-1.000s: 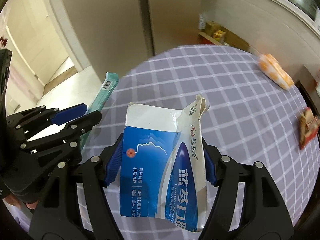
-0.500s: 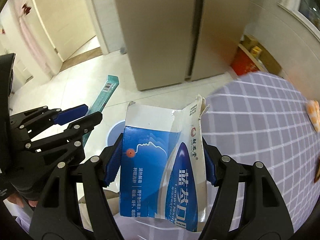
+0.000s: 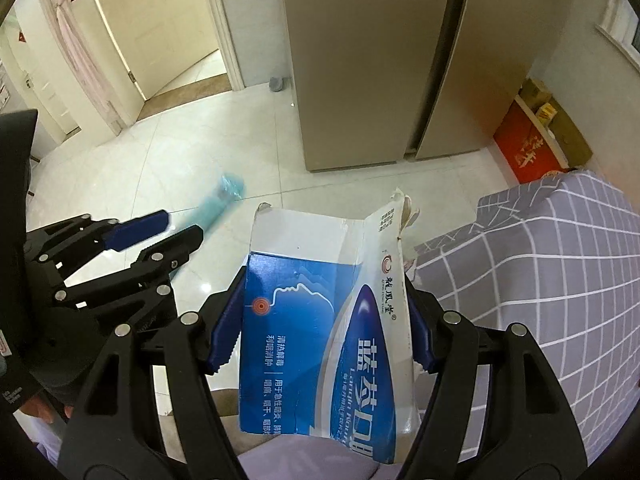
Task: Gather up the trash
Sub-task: 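Open both tools to drop the package and box into the bin, then move both open tools back over the table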
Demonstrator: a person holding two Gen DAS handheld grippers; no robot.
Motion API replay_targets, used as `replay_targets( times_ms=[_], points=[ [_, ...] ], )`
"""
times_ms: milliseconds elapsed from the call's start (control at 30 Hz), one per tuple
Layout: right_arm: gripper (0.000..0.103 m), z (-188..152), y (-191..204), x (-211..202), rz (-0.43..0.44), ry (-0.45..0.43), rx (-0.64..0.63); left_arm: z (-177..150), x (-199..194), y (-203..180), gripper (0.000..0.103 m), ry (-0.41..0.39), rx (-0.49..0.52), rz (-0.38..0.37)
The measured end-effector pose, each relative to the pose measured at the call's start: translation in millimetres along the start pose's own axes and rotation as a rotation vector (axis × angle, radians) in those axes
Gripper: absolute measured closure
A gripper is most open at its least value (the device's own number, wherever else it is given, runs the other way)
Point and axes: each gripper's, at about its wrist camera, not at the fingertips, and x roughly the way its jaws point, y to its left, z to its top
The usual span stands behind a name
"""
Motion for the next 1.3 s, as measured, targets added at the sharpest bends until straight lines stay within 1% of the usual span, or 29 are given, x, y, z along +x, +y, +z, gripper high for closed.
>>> replay_targets(
  times_ms=[33, 133, 400, 500, 567, 667, 700, 733, 833, 900, 1100, 1300],
  points=[
    [0.036, 0.2, -0.8, 2.4, 0.004, 0.006, 0.008, 0.4, 1.6, 2.3, 0.056, -0.003, -0.002, -0.001],
    [0.036, -0.3, -1.2, 8.1, 0.004, 0.02, 0.016, -0.6, 4.8, 9.4, 0.05, 0.004, -0.011, -0.009],
    [0.035, -3.4, 16.7, 22.6, 0.01, 0.062, -0.001, -10.9, 11.2, 26.3, 0.049, 0.037, -0.039, 0.028],
    [0.035, -2.4, 25.2, 27.2, 0.022, 0.075, -0.01, -16.2, 9.4, 35.3, 0.044, 0.038, -0.052, 0.047],
    [0.035, -1.1, 30.3, 29.9, 0.031, 0.082, -0.012, -19.5, 7.9, 42.6, 0.043, 0.039, -0.069, 0.061],
    [0.032, 4.3, 40.1, 35.0, 0.033, 0.087, -0.015, -25.6, 4.1, 61.3, 0.042, 0.042, -0.107, 0.092],
    [0.026, 6.0, 41.5, 36.6, 0.027, 0.092, -0.011, -27.0, 3.3, 66.0, 0.041, 0.045, -0.119, 0.1],
    [0.023, 8.4, 42.8, 38.6, 0.021, 0.097, -0.001, -28.4, 2.1, 71.0, 0.04, 0.047, -0.135, 0.111],
    [0.022, 13.1, 44.3, 40.7, 0.032, 0.088, 0.029, -33.4, -1.2, 83.6, 0.038, 0.049, -0.162, 0.13],
    [0.022, 13.0, 45.5, 44.0, 0.043, 0.105, 0.032, -36.8, -2.8, 89.5, 0.038, 0.052, -0.174, 0.136],
    [0.022, 3.4, 46.5, 46.7, 0.032, 0.128, 0.008, -38.5, -2.8, 93.9, 0.038, 0.059, -0.199, 0.143],
    [0.022, -1.2, 36.2, 38.2, 0.024, 0.118, 0.016, -36.3, -6.2, 84.8, 0.038, 0.052, -0.167, 0.134]
  ],
)
